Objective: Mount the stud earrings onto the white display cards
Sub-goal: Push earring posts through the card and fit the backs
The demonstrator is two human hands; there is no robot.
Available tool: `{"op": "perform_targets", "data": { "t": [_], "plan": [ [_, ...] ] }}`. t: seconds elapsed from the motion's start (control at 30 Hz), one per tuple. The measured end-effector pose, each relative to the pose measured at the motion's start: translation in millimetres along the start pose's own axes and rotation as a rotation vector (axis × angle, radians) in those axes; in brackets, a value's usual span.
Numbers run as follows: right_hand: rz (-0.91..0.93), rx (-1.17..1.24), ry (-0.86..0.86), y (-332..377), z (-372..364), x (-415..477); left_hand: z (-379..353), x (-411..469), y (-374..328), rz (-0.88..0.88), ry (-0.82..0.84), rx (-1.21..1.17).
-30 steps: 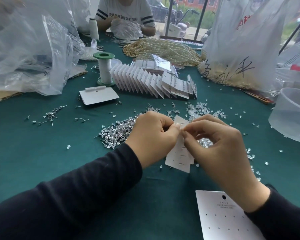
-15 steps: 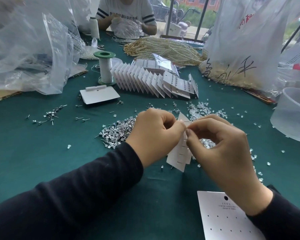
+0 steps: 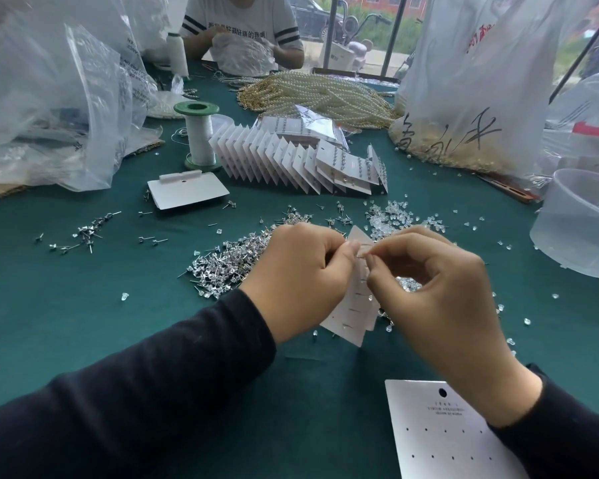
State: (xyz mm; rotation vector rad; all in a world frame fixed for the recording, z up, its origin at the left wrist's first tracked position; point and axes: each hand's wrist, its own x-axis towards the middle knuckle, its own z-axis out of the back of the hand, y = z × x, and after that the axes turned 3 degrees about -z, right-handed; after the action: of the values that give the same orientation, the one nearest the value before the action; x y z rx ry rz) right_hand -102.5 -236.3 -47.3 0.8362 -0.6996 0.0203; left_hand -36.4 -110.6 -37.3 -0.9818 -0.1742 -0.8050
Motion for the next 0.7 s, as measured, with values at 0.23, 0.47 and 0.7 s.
{"op": "perform_targets", "data": {
  "t": [0.23,0.47,0.7],
  "plan": [
    [0.041,-0.009,-0.01,2.5,-1.2,-1.1,3.0,-0.2,-2.5,-0.04,-0.029,0.035],
    [0.073,-0.05,-0.029,3.1,-3.3,-2.8,0.3,-1.4,-0.4,-0.05,-0.055,0.02],
    [0.132,-0.044,-0.054,4.1,-3.9,-2.0,5.6,1.9,-2.2,0.029,0.023,-0.128]
  ]
}}
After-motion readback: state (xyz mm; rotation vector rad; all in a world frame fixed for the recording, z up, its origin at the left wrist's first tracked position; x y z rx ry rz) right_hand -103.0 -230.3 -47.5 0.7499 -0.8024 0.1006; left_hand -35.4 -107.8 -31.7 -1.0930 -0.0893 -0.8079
